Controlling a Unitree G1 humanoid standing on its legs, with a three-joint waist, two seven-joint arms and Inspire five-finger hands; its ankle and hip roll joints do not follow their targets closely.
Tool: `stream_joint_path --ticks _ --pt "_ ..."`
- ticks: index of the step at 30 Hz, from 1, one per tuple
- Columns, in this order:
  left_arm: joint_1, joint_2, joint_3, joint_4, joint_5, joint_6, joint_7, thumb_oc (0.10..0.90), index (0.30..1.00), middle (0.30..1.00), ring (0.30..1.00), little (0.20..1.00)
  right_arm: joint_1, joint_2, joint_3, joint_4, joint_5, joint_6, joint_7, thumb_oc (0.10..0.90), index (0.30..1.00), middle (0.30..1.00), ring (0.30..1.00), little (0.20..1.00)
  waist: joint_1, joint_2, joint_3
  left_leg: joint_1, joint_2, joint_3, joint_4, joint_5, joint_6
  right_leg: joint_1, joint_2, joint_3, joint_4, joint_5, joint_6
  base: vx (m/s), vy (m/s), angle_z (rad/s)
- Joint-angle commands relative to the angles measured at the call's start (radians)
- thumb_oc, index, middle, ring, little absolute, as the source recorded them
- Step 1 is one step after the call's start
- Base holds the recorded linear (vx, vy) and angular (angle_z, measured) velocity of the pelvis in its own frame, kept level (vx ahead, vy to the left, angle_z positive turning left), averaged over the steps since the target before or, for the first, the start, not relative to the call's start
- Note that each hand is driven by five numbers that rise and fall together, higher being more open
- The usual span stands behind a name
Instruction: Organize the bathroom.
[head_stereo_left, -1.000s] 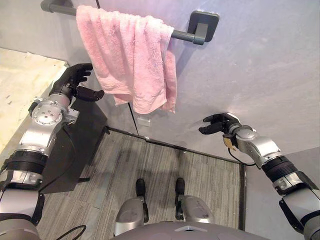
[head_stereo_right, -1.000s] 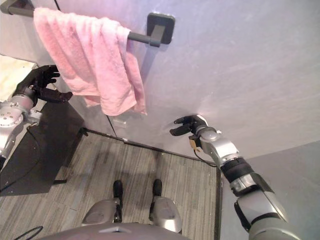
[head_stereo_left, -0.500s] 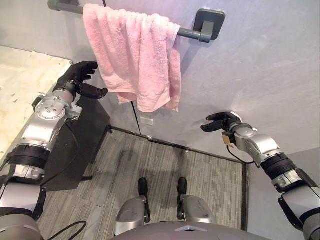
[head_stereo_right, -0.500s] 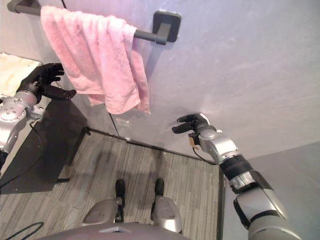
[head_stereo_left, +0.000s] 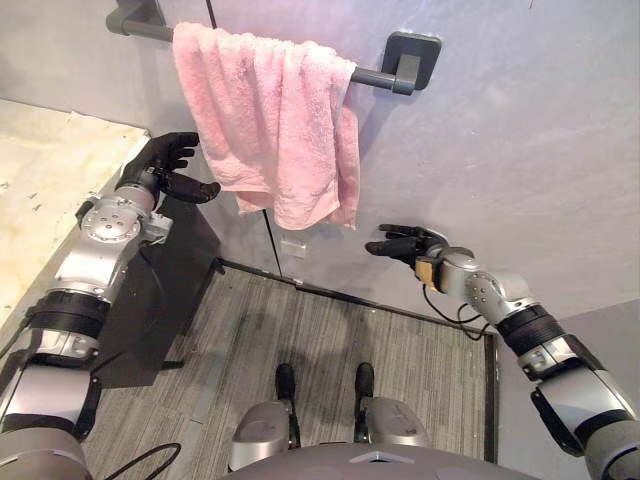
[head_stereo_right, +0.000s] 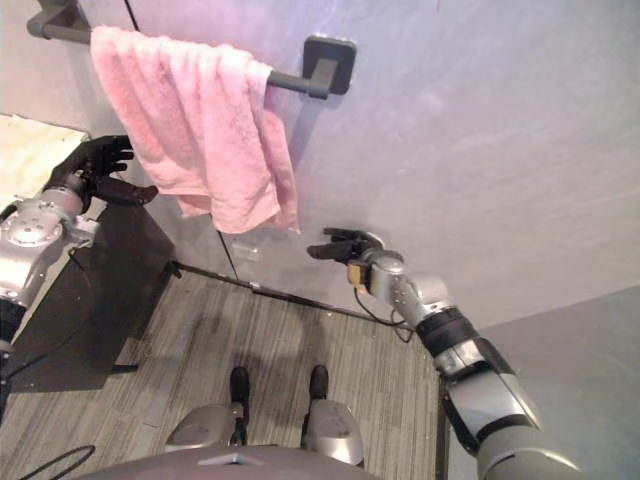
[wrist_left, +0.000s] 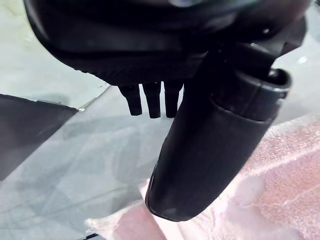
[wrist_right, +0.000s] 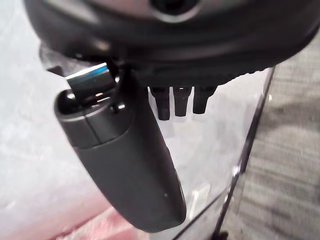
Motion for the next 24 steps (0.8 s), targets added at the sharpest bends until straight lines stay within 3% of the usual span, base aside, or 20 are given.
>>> stream_joint_path --ticks 1,7,14,18,20,21,22,23,24 --pt "-0.218 -0.073 -0.092 -0.036 -0.027 -0.122 -0.007 0.800 0.900 0.900 0.900 0.900 -0.486 0.153 -0.016 -0.141 0.051 -0.363 0.062 0.800 0.900 0.900 0.900 0.900 0.056 0.038 -0.221 0.116 0.062 -0.014 0.084 -0.208 0.008 -0.109 -0.081 0.001 0.136 -0.073 0.098 0.07 0.010 0.03" --pt "-0.222 -0.071 -0.099 -0.022 -0.023 -0.111 -0.010 0.800 0.900 0.900 0.900 0.900 -0.480 0.153 -0.030 -0.158 -0.060 -0.390 0.026 0.800 0.900 0.900 0.900 0.900 0.053 0.036 -0.229 0.129 0.062 -0.013 0.075 -0.209 0.011 -0.104 -0.078 0.000 0.134 -0.070 0.101 0.05 -0.001 0.09" --pt "-0.200 -0.053 -0.085 -0.019 -0.022 -0.118 -0.019 0.800 0.900 0.900 0.900 0.900 -0.509 0.070 -0.084 -0.169 -0.162 -0.437 -0.012 0.800 0.900 0.900 0.900 0.900 0.041 0.040 -0.223 0.126 0.063 -0.007 0.077 -0.210 0.012 -0.116 -0.077 0.010 0.142 -0.070 0.104 0.00 0.000 0.00" --pt "-0.179 -0.056 -0.068 -0.033 -0.019 -0.114 -0.014 0.800 0.900 0.900 0.900 0.900 -0.522 0.026 -0.105 -0.201 -0.352 -0.428 -0.053 0.800 0.900 0.900 0.900 0.900 0.031 0.044 -0.218 0.122 0.060 -0.006 0.083 -0.215 0.015 -0.127 -0.079 0.020 0.150 -0.069 0.107 0.00 0.000 0.00" --pt "-0.179 -0.056 -0.068 -0.033 -0.019 -0.114 -0.014 0.800 0.900 0.900 0.900 0.900 -0.522 0.026 -0.105 -0.201 -0.352 -0.428 -0.053 0.800 0.900 0.900 0.900 0.900 0.031 0.044 -0.218 0.122 0.060 -0.006 0.083 -0.215 0.015 -0.127 -0.079 0.020 0.150 -0.069 0.107 0.00 0.000 0.00" --pt "-0.169 -0.057 -0.061 -0.038 -0.021 -0.113 -0.014 0.800 0.900 0.900 0.900 0.900 -0.529 0.007 -0.110 -0.207 -0.455 -0.428 -0.074 0.800 0.900 0.900 0.900 0.900 0.028 0.047 -0.217 0.123 0.058 -0.006 0.085 -0.216 0.016 -0.129 -0.079 0.024 0.152 -0.069 0.108 0.00 0.000 0.00" --pt "-0.169 -0.057 -0.061 -0.038 -0.021 -0.113 -0.014 0.800 0.900 0.900 0.900 0.900 -0.529 0.007 -0.110 -0.207 -0.455 -0.428 -0.074 0.800 0.900 0.900 0.900 0.900 0.028 0.047 -0.217 0.123 0.058 -0.006 0.085 -0.216 0.016 -0.129 -0.079 0.024 0.152 -0.069 0.108 0.03 0.051 -0.02" --pt "-0.140 -0.066 -0.042 -0.051 -0.016 -0.110 -0.013 0.800 0.900 0.900 0.900 0.900 -0.551 -0.059 -0.121 -0.230 -0.635 -0.422 -0.114 0.800 0.900 0.900 0.900 0.900 0.017 0.055 -0.214 0.124 0.055 -0.005 0.086 -0.217 0.016 -0.135 -0.078 0.036 0.160 -0.069 0.109 0.03 0.059 0.00" --pt "-0.125 -0.067 -0.035 -0.055 -0.015 -0.114 -0.011 0.800 0.900 0.900 0.900 0.900 -0.558 -0.084 -0.129 -0.242 -0.665 -0.421 -0.107 0.800 0.900 0.900 0.900 0.900 0.013 0.057 -0.213 0.124 0.053 -0.005 0.087 -0.218 0.016 -0.135 -0.077 0.041 0.162 -0.071 0.109 0.03 0.059 0.00"
